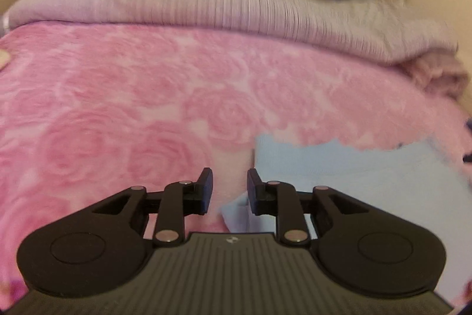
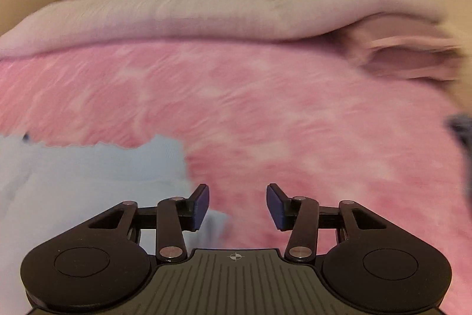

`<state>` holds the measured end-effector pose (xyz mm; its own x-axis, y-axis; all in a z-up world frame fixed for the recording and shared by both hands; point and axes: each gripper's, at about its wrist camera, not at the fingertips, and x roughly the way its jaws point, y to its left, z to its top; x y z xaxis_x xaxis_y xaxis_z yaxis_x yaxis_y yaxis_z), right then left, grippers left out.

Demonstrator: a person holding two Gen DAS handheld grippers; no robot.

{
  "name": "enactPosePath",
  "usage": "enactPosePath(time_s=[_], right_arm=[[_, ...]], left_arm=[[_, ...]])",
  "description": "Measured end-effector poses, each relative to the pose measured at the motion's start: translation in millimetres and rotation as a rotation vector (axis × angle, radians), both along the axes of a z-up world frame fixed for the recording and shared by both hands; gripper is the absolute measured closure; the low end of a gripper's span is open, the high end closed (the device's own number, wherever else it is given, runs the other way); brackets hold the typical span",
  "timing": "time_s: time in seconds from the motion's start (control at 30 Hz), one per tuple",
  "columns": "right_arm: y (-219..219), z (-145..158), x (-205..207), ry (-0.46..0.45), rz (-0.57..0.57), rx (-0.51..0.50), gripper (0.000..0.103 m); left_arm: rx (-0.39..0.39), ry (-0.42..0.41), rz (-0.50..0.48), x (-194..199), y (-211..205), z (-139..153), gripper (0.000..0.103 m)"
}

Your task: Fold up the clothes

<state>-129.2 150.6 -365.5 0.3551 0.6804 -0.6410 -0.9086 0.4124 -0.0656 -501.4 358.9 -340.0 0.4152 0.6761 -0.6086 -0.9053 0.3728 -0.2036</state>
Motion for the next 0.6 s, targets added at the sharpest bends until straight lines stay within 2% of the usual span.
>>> enactPosePath(time_s=[0.1, 0.27, 0.33, 0.43, 0.5, 0.53, 0.6], right_arm=[[-43.1, 13.9, -32.4, 0.022, 0.066, 0.070, 0.056], [-61.6, -16.0, -91.3, -0.078, 0.152, 0.034, 0.056], [-67.3, -29.5, -114.9, -0.123, 0.184, 0.015, 0.056], [-74.2, -49.8, -138.1, -0.171, 0.207, -0.006, 0.056], [-82.8, -55.7, -114.1, -0.097, 0.134, 0.020, 0.053], [-88.0, -57.8, -101.0, -0.054, 0.095, 0.036, 0.042], [-97.1, -57.9, -79.4, 0.033, 0.027, 0.055, 0.039]], left_arm=[[0.007, -0.014, -0.020, -2.4, -41.4, 14.3, 0.084], [0.023, -0.021, -0.102, 19.8, -105.9, 6.7, 0.083], [0.020, 0.012, -0.117, 33.4, -120.0, -6.4, 0.082], [0.017, 0.125, -0.084, 41.2, -124.1, -33.5, 0.080], [0.046, 0.094, -0.057, 29.8, -125.7, -41.3, 0.084], [0.043, 0.100, -0.034, 25.6, -124.0, -41.1, 0.099], [0.036, 0.128, 0.011, 18.0, -121.3, -38.5, 0.100]])
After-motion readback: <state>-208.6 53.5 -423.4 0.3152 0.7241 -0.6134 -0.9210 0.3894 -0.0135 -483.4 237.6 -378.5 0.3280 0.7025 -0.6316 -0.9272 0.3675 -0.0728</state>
